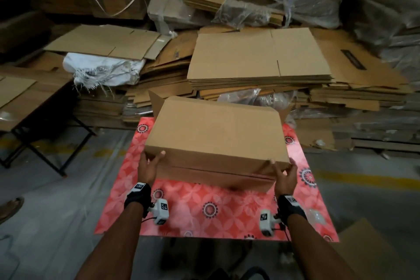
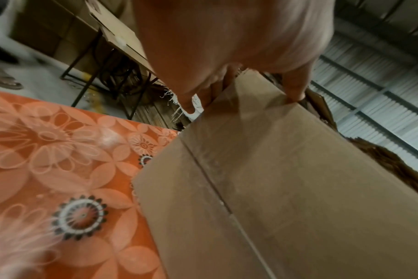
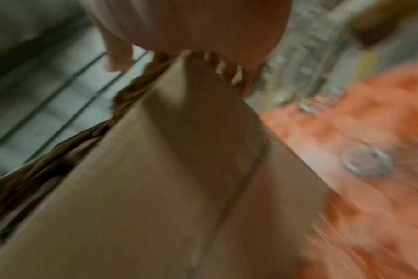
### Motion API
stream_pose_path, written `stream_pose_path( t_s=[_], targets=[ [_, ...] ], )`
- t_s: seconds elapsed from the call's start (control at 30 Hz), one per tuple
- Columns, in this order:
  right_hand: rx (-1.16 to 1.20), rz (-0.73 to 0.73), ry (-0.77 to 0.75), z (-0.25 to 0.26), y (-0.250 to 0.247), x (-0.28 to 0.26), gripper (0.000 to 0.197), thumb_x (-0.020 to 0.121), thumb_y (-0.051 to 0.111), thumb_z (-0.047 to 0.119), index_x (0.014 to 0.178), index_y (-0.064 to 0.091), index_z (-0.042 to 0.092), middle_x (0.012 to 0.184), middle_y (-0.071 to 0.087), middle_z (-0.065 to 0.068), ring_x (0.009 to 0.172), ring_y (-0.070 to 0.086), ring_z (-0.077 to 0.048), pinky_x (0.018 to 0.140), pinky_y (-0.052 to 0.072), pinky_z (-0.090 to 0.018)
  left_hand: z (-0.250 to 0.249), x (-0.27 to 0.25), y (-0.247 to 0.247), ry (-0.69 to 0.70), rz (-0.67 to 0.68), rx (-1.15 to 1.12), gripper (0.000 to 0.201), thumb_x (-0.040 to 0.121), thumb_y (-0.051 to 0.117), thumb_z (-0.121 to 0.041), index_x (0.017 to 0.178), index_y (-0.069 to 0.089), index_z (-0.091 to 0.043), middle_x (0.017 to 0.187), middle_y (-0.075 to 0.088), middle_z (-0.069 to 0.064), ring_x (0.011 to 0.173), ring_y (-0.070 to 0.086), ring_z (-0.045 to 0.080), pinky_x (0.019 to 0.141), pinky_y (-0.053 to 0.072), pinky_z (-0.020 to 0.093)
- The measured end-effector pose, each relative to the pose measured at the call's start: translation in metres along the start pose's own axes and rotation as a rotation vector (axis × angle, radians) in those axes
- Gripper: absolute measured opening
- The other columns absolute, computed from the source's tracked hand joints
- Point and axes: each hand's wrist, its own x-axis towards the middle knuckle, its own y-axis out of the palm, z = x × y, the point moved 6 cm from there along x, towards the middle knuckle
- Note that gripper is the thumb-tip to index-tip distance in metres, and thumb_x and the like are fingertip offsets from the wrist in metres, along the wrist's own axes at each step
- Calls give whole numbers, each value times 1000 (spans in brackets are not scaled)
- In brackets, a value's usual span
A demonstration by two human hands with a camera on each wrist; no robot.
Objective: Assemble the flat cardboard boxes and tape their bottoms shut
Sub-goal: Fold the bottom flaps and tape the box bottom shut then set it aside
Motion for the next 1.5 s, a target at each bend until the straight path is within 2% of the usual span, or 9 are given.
stream_pose_path(
  t_s=[0.17,0.33,0.5,0.63,0.73,0.97,1.2,1.3,1.5],
  targets=[
    [-207,143,105,-27,8,-16,85,62,81,43,135,51,9,124,66,-15,113,61,-35,85,40,-32,12,0,5,-105,123,161,87,74,85,-10,148,39,-16,134,59,3,123,57,28,105,47,45],
    [-241,64,105,-17,11,-3,88,65,92,29,140,47,16,120,67,-14,109,64,-35,83,44,-33,35,21,1,-90,114,453,131,44,96,-45,151,26,-14,146,45,15,136,45,38,111,44,51],
    [-219,13,5,34,17,33,102,56,93,38,143,40,39,111,71,1,110,69,-29,100,53,-48,-39,6,11,65,146,256,98,67,90,-10,147,36,-25,137,57,3,124,57,25,105,49,44],
    [-129,46,-186,112,36,66,97,47,91,32,133,46,35,119,66,3,111,66,-24,101,53,-46,-111,21,9,250,46,283,108,61,93,-31,152,34,-29,147,53,2,132,53,23,111,46,47],
    [-196,50,-350,185,43,72,82,51,92,29,119,47,29,119,60,0,108,61,-24,91,53,-35,-159,26,15,401,61,457,114,69,94,-21,160,26,-22,163,33,8,148,32,26,121,29,43],
    [-547,123,-481,271,58,91,72,42,82,65,107,62,41,124,57,-5,121,53,-30,105,45,-52,-203,27,21,468,137,561,73,78,88,-14,142,53,-12,134,50,4,124,45,17,104,31,25],
    [-722,262,-365,221,70,113,81,30,76,83,104,64,51,130,56,-13,124,55,-39,102,50,-55,-161,49,21,315,176,695,107,51,79,-79,144,57,-30,151,51,10,141,45,28,120,34,44],
    [-743,299,-316,190,64,115,84,28,76,86,105,62,56,156,32,-13,137,42,-46,110,43,-60,-157,42,30,298,151,753,90,67,84,-64,146,56,-31,149,46,16,141,39,35,119,32,41],
    [-968,336,-361,166,80,72,76,67,74,68,137,55,43,164,22,-16,147,21,-48,121,13,-61,-153,19,67,281,211,849,82,76,75,-49,149,52,-18,138,55,27,133,47,39,109,37,38]
  ],
)
